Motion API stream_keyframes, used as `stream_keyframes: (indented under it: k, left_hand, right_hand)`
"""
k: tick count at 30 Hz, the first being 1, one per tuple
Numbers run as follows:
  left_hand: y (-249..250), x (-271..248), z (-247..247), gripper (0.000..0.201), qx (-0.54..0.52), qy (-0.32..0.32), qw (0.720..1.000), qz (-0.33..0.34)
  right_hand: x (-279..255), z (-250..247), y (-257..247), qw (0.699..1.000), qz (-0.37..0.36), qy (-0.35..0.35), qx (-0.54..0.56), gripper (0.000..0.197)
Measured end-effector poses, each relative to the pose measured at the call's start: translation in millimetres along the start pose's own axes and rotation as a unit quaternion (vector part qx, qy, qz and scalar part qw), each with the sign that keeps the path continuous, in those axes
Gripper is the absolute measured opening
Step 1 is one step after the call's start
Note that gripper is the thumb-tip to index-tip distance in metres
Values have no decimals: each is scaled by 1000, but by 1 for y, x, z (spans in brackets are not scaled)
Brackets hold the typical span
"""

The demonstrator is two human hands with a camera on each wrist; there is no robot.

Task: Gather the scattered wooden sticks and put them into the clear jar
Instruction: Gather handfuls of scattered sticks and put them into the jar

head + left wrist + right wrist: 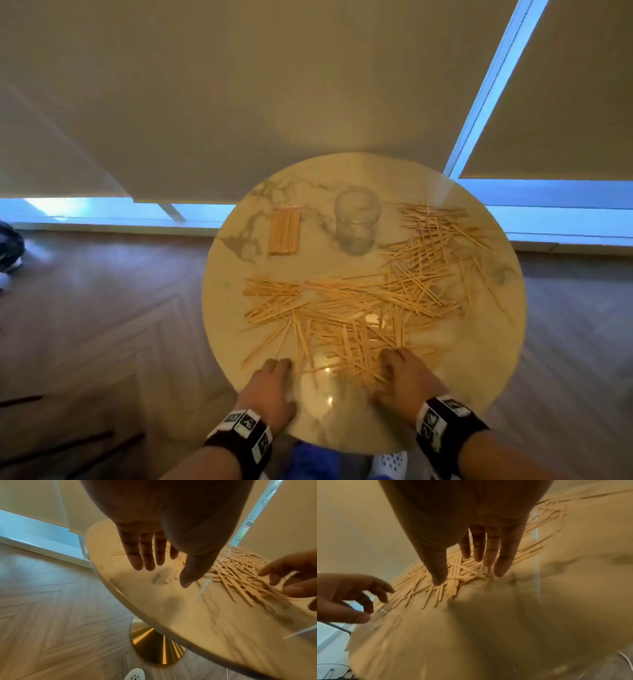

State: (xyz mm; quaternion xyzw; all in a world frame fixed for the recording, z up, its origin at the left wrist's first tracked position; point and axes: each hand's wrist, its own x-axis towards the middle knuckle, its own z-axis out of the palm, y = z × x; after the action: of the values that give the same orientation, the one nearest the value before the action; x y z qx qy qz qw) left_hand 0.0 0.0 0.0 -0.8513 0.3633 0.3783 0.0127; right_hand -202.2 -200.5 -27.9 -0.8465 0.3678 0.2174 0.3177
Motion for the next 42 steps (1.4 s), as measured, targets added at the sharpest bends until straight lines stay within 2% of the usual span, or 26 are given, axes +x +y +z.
stream_keyframes:
  k: [2,5,8,12,16,19,23,26,28,30,32,34,37,39,42]
  left_hand:
    - [-1,16,0,81,10,14,1000,9]
    - [5,37,1,78,24,2,998,53]
    - [9,54,-1,78,21,-16,995,91]
    - [7,69,-11,81,26,-28,990,134]
    - [0,76,-15,81,59,-32,982,174]
    - [10,80,-16,76,85,-43,978,188]
    - [22,89,-21,71,97,-29,973,209]
    - [18,90,-23,70,55,-17,980,191]
    - [11,87,-26,67,20,14,988,150]
    - [4,86,-28,69,-13,35,995,97]
    - [5,87,-26,70,-21,37,996,76]
    - [15,91,-21,68,-19,29,996,85]
    - [31,95,-18,65,-25,15,993,115]
    - [31,95,-18,63,-34,40,992,114]
    - [22,94,-19,68,-70,80,992,68]
  right_hand:
    - [14,5,-14,1000,13,13,9,73]
    - [31,6,-32,1000,16,23,7,53]
    - [47,4,-44,999,1,24,23,44]
    - [52,-5,-41,997,-38,54,26,47]
    - [42,-9,-9,995,17,76,-56,59]
    - [47,-5,-5,996,21,52,-71,55]
    - [65,-14,-10,997,-6,65,-49,41]
    - [75,-27,-9,995,-45,82,-39,28]
    - [79,-34,-14,993,-47,104,-43,31]
    - [83,-38,-29,993,-24,94,-61,56]
    - [89,-38,-48,993,-7,73,-98,85]
    - [95,-36,-66,987,-21,56,-151,94]
    - [105,-34,-76,979,-74,51,-183,71]
    - [108,-36,-72,981,-90,45,-167,59]
    - [108,-40,-64,981,-90,39,-169,68]
